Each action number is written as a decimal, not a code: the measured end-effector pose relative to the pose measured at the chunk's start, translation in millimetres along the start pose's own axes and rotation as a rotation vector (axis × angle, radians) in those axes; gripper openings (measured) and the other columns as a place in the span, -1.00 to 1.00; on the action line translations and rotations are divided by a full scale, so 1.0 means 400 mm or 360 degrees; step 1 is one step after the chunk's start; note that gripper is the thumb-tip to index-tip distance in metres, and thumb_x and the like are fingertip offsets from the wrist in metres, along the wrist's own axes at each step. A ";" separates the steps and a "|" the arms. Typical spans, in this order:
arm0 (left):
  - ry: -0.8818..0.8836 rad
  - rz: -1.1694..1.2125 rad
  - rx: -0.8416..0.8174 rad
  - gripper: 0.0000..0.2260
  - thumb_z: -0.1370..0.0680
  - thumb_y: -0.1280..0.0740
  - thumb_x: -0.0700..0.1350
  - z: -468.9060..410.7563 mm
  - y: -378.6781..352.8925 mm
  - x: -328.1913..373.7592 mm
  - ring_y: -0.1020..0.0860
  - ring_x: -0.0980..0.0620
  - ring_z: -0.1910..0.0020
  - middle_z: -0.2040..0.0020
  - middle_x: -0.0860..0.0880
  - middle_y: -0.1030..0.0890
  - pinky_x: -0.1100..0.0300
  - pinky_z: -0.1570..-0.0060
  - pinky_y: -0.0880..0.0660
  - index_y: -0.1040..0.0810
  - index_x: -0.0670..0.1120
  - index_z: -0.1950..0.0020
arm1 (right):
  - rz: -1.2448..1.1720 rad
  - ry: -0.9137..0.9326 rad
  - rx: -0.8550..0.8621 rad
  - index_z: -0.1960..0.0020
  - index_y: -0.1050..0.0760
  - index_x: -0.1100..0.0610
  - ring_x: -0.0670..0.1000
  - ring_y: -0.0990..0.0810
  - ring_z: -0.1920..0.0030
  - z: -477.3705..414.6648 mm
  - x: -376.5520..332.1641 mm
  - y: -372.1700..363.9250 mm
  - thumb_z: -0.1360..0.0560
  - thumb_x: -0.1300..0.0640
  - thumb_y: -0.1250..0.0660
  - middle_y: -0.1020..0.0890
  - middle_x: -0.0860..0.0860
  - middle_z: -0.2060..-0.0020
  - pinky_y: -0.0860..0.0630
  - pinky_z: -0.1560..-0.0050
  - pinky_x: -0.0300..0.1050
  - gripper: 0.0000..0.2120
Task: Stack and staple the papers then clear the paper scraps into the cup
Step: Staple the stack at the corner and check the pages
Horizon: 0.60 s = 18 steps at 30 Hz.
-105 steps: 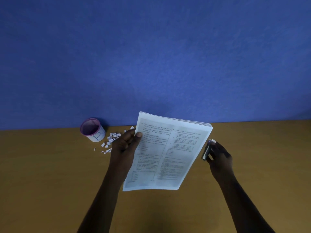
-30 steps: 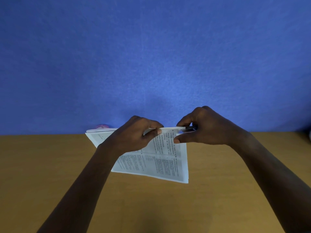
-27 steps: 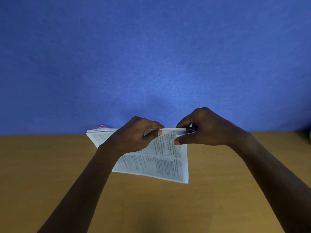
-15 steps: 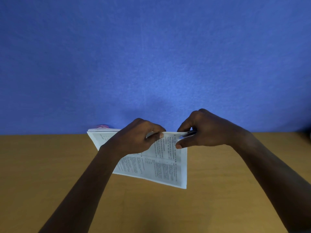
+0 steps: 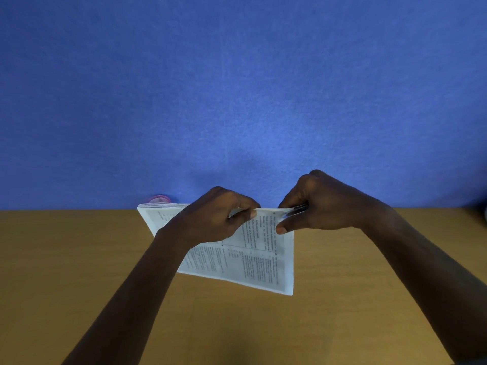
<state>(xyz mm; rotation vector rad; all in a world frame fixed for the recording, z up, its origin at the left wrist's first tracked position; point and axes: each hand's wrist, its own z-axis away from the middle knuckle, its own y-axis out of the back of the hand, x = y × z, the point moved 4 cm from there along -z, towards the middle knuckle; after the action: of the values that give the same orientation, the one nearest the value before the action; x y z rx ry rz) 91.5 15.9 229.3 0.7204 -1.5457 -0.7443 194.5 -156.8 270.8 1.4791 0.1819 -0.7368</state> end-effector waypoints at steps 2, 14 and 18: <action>-0.0002 -0.0009 0.0003 -0.81 -0.68 -0.33 -0.02 -0.002 -0.001 0.002 -0.70 0.08 0.01 -0.09 0.08 -0.76 0.15 0.04 -0.61 -0.73 -0.01 -0.15 | 0.0049 0.0001 0.0030 -0.01 -0.78 0.07 -0.19 -0.71 0.22 0.001 -0.001 0.002 -0.49 -0.03 -0.54 -0.78 -0.17 0.12 -0.29 0.08 -0.67 -0.80; 0.0003 -0.0008 -0.0050 -0.78 -0.69 -0.31 0.01 -0.009 -0.021 0.004 -0.67 0.12 0.08 -0.11 0.09 -0.76 0.26 0.08 -0.58 -0.72 0.02 -0.18 | -0.0041 -0.0067 0.0009 -0.06 -0.76 0.00 -0.12 -0.74 0.12 0.025 0.024 0.007 -0.50 -0.13 -0.50 -0.78 -0.19 0.08 -0.66 0.05 -0.03 -0.75; 0.0006 0.0061 0.0056 -0.80 -0.67 -0.34 -0.02 -0.009 -0.016 -0.004 -0.64 0.32 0.11 -0.08 0.16 -0.74 0.40 0.11 -0.53 -0.73 -0.02 -0.19 | -0.0273 -0.0045 0.0191 -0.01 -0.73 0.14 0.09 -0.73 0.12 0.062 0.056 0.031 -0.54 -0.10 -0.46 -0.77 0.03 0.13 -0.65 0.05 0.02 -0.70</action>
<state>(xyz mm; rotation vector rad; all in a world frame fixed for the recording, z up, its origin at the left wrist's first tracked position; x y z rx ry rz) 95.3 13.3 223.6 0.7155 -1.5683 -0.6885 210.6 -188.5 272.2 1.5796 0.2486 -0.9195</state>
